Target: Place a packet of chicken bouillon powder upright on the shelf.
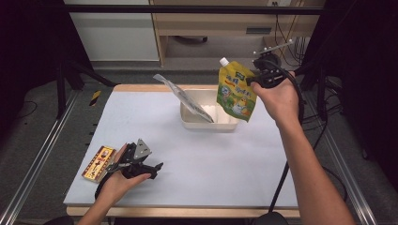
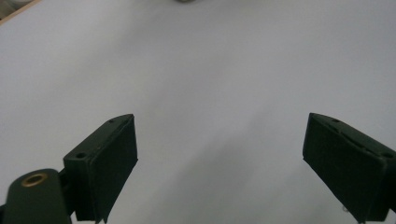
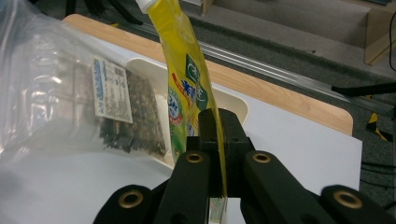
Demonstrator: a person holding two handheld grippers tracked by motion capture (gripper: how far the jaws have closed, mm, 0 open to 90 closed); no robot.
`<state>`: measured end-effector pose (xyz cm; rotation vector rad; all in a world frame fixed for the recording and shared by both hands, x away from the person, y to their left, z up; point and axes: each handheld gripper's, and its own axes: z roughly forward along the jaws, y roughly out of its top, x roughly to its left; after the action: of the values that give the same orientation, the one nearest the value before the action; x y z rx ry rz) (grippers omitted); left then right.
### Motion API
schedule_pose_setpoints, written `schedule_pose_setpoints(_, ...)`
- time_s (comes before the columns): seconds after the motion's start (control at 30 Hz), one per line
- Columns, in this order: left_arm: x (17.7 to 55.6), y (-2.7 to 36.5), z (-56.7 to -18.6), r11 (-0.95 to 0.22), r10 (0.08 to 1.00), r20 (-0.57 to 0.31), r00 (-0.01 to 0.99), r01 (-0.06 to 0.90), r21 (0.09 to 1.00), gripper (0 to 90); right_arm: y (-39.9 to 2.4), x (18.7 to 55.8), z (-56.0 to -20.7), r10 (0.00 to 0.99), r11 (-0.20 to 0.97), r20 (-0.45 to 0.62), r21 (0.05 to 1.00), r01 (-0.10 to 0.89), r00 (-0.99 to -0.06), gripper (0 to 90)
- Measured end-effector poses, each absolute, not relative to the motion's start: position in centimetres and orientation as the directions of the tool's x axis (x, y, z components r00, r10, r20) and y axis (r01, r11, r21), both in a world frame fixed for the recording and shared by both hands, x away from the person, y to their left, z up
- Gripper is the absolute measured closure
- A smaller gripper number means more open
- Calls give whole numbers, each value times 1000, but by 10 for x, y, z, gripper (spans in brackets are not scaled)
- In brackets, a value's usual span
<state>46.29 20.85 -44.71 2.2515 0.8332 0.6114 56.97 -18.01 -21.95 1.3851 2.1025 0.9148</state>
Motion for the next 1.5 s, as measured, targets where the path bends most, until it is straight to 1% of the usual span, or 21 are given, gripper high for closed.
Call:
schedule_pose_setpoints(0.13,462,209,-447,-573,707,187,682,398,717,100,-174,585,-225,940,235,-6,733,638,-340,900)
schedule_pose_setpoints(0.33,462,208,-449,-582,697,187,692,395,710,101,-167,602,-236,959,174,26,734,656,-283,900)
schedule_pose_setpoints(0.67,461,206,-451,-586,692,183,698,395,708,102,-162,610,-253,975,89,65,757,647,-210,900)
schedule_pose_setpoints(0.97,460,204,-451,-588,689,183,701,394,706,103,-157,614,-258,981,57,79,750,659,-175,900)
schedule_pose_setpoints(1.3,460,203,-451,-593,685,186,705,391,704,103,-150,623,-262,989,56,51,728,683,-136,900)
schedule_pose_setpoints(1.5,460,203,-451,-593,683,183,707,391,704,103,-144,629,-264,990,59,46,722,689,-132,900)
